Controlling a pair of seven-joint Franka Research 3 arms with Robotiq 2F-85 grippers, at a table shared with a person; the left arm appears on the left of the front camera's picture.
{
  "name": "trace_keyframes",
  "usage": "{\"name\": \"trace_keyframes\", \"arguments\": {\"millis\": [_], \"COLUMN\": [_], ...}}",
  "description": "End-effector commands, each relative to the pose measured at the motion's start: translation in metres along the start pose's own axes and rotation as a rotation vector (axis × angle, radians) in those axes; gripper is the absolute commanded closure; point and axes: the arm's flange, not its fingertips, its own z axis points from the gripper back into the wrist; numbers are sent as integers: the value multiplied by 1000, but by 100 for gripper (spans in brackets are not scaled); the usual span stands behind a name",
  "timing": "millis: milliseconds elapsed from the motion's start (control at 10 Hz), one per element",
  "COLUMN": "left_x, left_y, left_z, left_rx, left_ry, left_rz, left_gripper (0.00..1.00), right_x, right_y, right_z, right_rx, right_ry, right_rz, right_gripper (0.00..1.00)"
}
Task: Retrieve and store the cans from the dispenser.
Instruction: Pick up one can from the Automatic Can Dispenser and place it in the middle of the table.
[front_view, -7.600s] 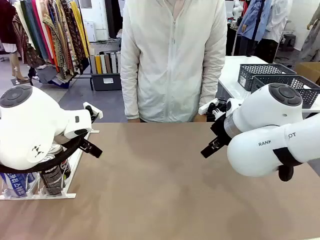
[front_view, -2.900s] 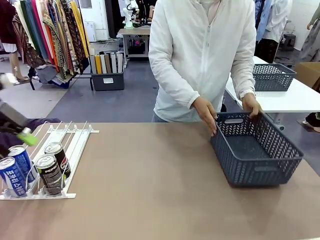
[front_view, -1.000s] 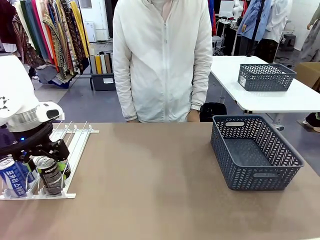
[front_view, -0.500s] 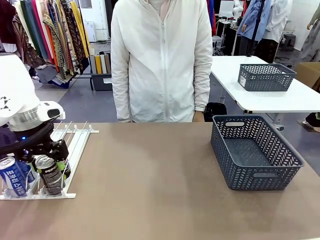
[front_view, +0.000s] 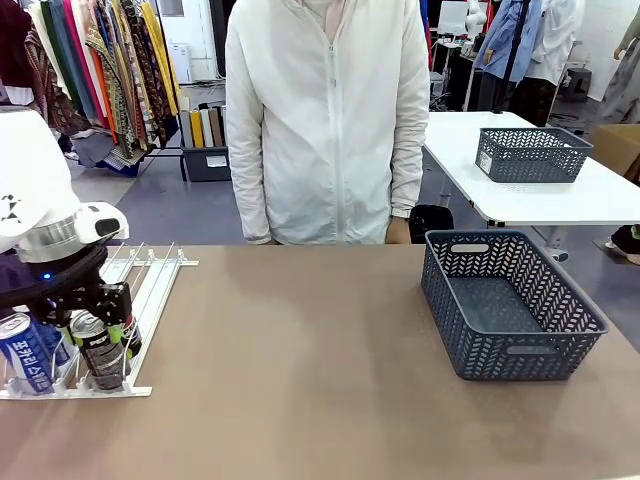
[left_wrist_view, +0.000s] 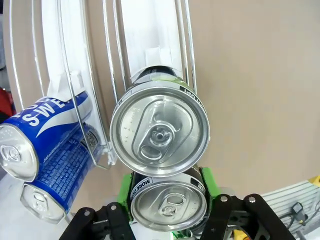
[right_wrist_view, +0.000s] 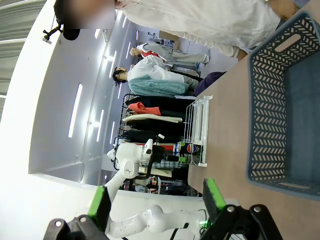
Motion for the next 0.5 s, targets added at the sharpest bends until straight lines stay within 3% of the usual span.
{"name": "trace_keyframes", "arguments": {"millis": [0,200,400], "left_x": [3,-9,-36], "left_y": [-2,-2,-1], "left_z": [3,28,90], "left_rx": [18,-6,-30], "left_ry": [-7,-9,-46], "left_rz": [19,1,20], "left_gripper": [100,100,100], "right_x": [-1,-1,-1], "right_y": [0,0,0], "right_z": [2,2,2], "right_rx": [-1,-1,-1], "right_ry": [14,14,14], "right_rz": [24,24,24], "right_gripper": [0,0,0]}}
